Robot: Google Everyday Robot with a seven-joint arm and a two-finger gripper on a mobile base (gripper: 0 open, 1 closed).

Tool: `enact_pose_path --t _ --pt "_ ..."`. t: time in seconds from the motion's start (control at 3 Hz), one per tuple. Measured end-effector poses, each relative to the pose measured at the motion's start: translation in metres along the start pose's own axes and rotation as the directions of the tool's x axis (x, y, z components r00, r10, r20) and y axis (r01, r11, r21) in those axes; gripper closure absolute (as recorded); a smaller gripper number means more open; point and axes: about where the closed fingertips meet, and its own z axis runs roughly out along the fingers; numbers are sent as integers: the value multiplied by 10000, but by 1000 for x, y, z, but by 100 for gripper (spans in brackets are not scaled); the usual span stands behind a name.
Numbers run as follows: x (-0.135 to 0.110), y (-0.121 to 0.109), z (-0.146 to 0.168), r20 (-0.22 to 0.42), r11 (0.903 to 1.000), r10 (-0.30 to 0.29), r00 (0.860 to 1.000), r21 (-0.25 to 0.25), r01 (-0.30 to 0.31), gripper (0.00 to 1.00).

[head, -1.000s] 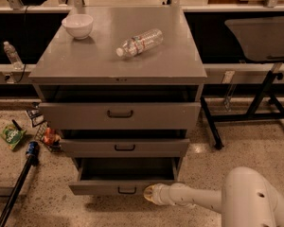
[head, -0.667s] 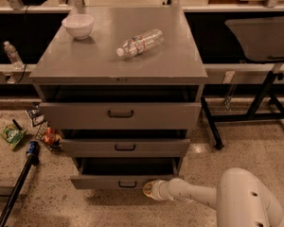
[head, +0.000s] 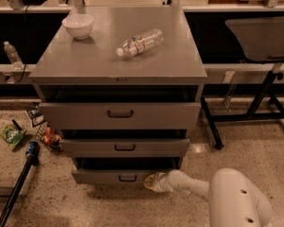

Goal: Close bottom drawer

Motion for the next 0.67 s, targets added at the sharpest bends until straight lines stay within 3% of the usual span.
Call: enact_pose_path --t 0.33,0.67 --pt "1 -9 3 -2 10000 -55 10000 69 55 100" --pt "-6 -13 -8 400 9999 116 9991 -101 -112 100"
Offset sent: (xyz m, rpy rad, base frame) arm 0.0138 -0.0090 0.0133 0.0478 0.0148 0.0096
